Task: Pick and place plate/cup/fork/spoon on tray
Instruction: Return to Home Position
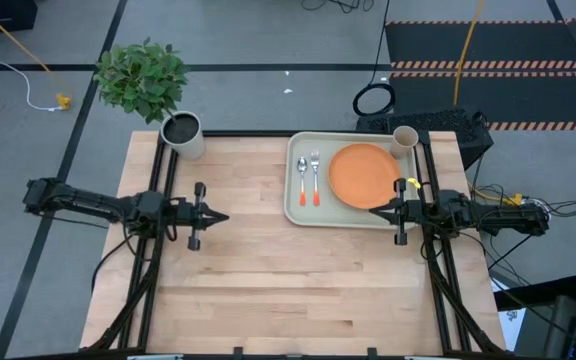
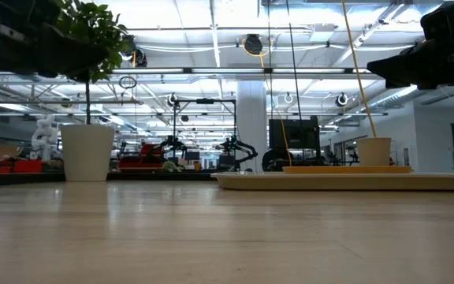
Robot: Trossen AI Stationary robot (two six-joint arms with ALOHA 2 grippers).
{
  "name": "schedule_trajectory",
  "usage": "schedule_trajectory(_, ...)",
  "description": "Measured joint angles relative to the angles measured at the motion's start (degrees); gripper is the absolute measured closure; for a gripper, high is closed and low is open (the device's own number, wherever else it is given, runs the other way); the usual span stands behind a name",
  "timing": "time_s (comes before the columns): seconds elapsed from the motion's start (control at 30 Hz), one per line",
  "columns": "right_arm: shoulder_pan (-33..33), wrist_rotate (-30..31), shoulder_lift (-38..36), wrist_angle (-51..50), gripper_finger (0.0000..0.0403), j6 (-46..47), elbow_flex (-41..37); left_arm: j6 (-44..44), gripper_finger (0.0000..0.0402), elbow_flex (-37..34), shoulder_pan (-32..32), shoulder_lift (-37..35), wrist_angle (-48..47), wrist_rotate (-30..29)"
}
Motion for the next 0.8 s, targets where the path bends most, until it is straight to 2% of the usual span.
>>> schedule_trajectory(0.27,0.00,0.00,0.00,0.02,0.0403,0.00,-0.02,-0.54,0.0399,-3.05,1.06,-5.26,-0.01,1.77)
schedule_trajectory(0.8,0.00,0.00,0.00,0.04,0.0403,0.00,-0.02,-1.73,0.0396,-3.11,1.01,-13.04,-5.91,1.92)
